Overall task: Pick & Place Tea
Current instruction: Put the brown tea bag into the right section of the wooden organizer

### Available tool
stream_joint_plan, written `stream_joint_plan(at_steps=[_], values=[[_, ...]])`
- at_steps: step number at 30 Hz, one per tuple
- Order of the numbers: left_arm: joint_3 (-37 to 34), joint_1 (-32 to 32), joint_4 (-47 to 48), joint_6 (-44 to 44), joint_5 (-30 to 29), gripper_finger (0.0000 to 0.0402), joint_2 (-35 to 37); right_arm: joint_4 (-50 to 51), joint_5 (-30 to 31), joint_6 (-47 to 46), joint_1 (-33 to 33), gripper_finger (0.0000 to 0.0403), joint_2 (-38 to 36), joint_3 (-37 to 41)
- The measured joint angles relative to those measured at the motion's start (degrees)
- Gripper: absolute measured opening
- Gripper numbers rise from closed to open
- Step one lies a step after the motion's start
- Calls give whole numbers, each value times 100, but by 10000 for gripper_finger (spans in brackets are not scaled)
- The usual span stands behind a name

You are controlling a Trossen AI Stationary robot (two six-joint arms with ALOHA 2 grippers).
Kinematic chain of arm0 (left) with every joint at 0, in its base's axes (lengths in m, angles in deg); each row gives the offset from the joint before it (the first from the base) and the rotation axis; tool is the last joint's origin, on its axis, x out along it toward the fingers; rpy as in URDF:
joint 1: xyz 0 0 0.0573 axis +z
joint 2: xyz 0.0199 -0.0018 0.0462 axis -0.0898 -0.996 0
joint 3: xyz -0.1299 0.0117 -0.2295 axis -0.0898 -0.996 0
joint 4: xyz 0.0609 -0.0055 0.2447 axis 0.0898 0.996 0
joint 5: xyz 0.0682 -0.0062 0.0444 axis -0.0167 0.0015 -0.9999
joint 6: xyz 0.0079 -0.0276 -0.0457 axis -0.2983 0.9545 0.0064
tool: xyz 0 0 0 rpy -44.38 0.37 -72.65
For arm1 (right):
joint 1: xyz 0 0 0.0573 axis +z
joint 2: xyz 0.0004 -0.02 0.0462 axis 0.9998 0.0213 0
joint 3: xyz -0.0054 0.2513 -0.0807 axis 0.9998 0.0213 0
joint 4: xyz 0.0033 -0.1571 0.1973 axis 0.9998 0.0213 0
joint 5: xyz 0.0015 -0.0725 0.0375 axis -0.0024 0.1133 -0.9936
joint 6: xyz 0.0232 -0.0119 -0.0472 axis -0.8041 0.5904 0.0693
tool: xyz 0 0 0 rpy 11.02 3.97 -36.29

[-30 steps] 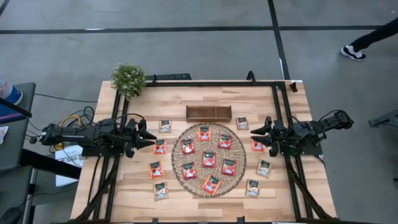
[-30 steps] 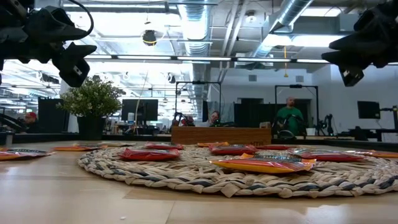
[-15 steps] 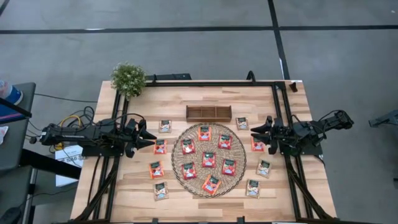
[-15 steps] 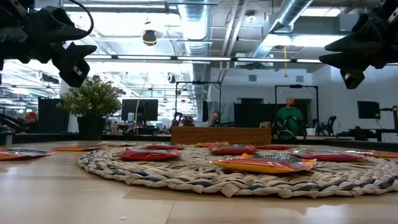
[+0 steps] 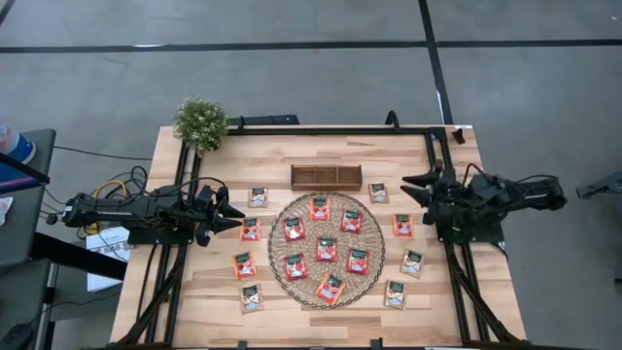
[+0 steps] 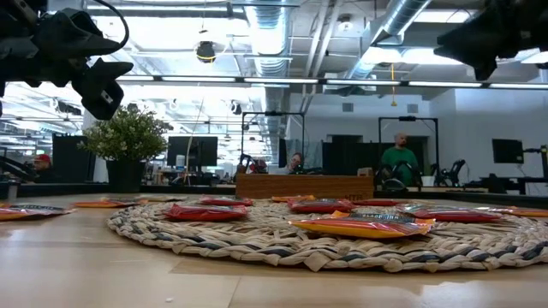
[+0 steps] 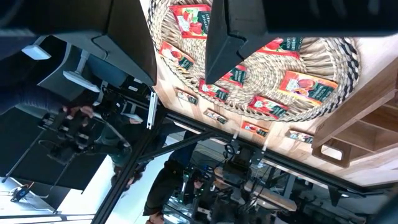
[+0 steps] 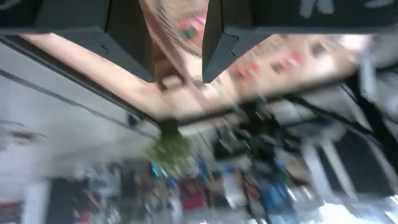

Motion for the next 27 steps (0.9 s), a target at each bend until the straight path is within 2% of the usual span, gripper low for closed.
stream_joint_plan(at_steps=[5,11,16,19,27], values=[[0,-1,0,-1,0,128,-1,1354,-8,-182,-410,123,1062,-863],[0,0,2,-4,0,128,-1,1364,-254,-17,-870,123,2230,-1316],[0,0,0,-6,0,128,-1,1784,-589,-3,-1400,123,3053,-1739],[0,-1,0,-6,0,128,0,2211,-882,-1,-1748,123,3573,-1948],[0,-1,0,-6,0,128,-2,2544,-1807,5,-2532,123,4580,-2379]])
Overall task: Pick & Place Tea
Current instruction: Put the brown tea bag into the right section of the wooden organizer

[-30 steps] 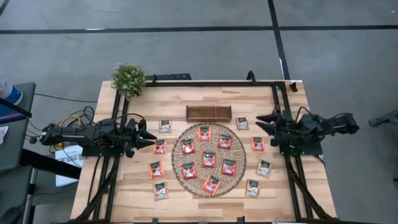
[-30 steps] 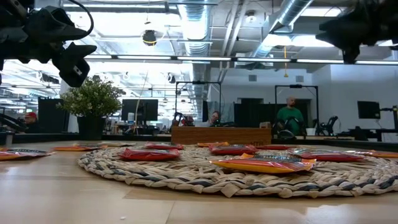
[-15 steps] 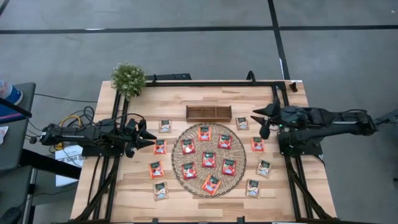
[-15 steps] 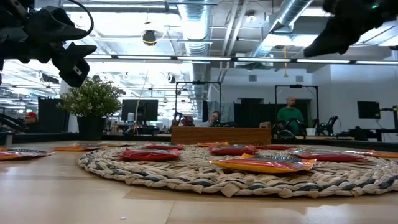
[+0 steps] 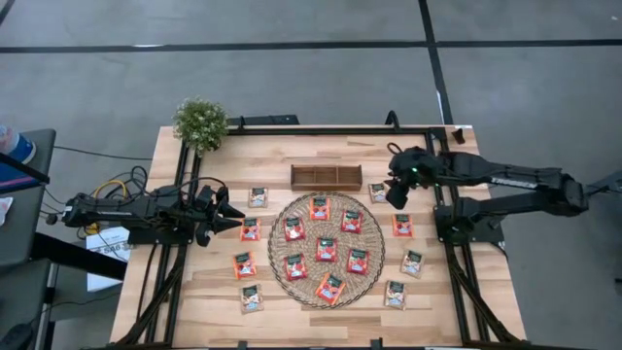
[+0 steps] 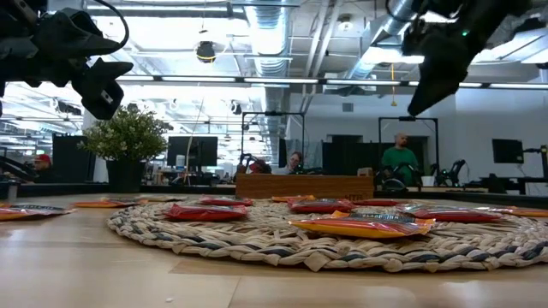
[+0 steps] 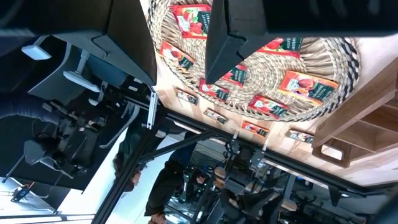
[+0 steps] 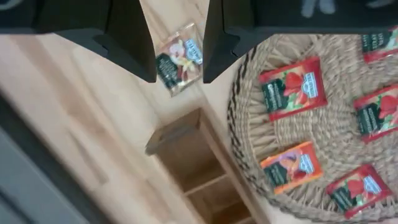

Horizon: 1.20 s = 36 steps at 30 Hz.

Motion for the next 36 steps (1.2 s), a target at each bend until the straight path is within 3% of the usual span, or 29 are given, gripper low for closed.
stream_joint_plan(at_steps=[14,27,36], values=[[0,1,2,-2,0,128,0,328,-213,327,-569,212,1102,-37],[0,2,2,-26,-1,128,2,-83,-280,762,-1269,202,2151,-35],[0,0,2,-26,0,128,0,-438,-411,750,-1373,223,2767,-33]])
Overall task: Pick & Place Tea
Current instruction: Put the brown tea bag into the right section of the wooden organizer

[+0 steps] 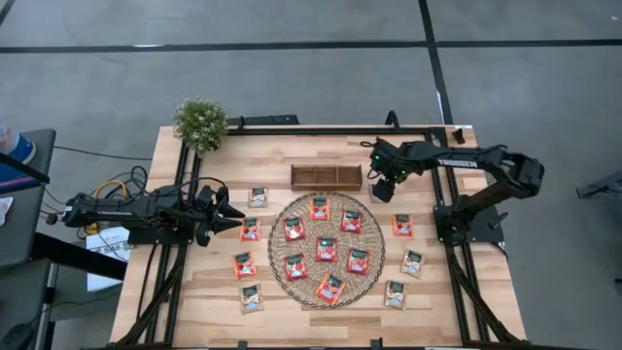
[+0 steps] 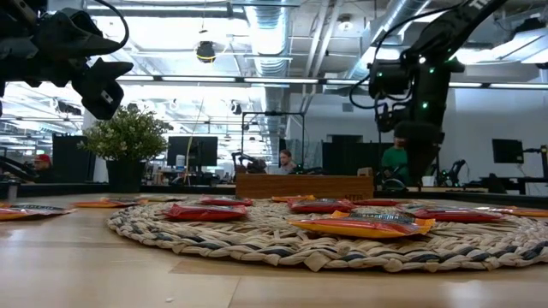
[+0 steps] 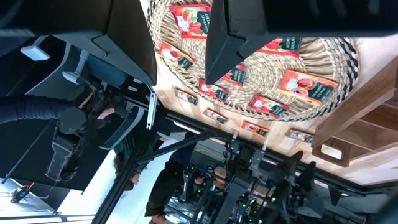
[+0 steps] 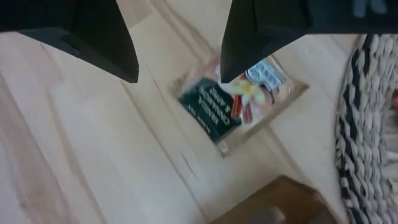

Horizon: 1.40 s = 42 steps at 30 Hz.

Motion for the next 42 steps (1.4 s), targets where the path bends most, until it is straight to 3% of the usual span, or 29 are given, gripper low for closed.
stream_joint_plan(at_steps=[12,38,42], values=[[0,2,0,7,-2,128,2,-325,28,-4,-92,228,501,4],[0,0,0,13,-2,128,2,-274,265,-365,-84,228,512,4],[1,1,-1,31,-2,128,1,-214,267,-365,-81,228,771,7]])
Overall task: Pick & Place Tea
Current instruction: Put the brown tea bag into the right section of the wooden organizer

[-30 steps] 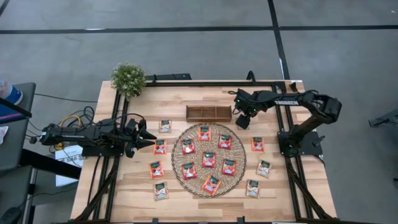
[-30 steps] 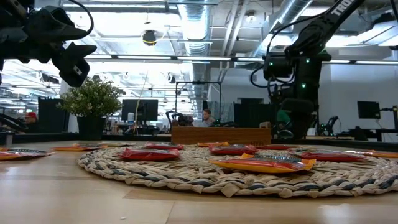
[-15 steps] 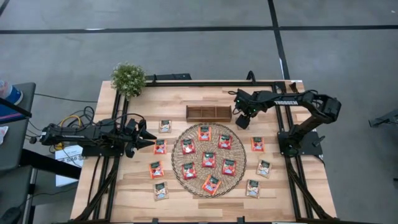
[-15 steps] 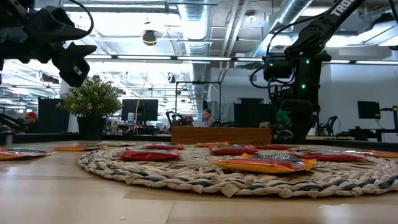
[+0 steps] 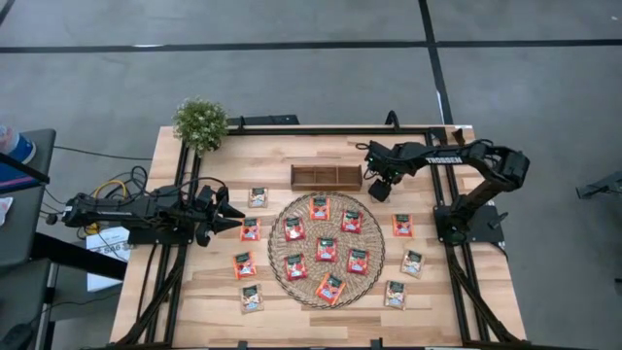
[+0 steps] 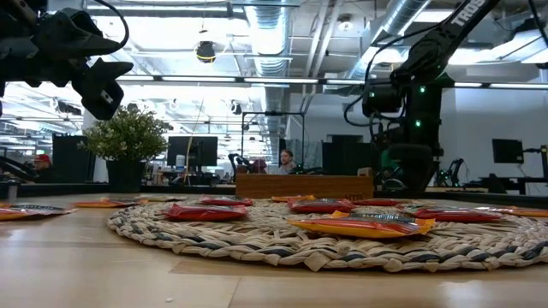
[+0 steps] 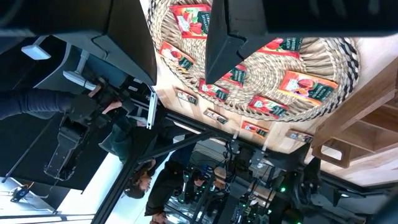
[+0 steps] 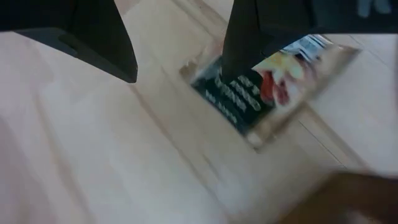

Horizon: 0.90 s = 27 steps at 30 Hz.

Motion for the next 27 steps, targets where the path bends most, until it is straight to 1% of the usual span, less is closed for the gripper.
stream_joint_plan(at_steps=[6,9,13,16,21,27], values=[[-1,-1,-1,0,1,128,-1,-36,6,-45,45,228,477,-58],[0,-1,-1,0,1,128,1,-75,-26,-50,52,228,469,-57],[-1,-1,-1,0,2,128,1,-150,-33,-146,39,226,262,0],[-1,-1,-1,0,2,128,1,-150,-88,-162,-12,217,190,4],[-1,-1,-1,0,1,128,0,-134,-357,-238,-87,197,250,-5],[-1,-1,-1,0,0,128,1,-86,-383,-302,-74,182,378,-13]])
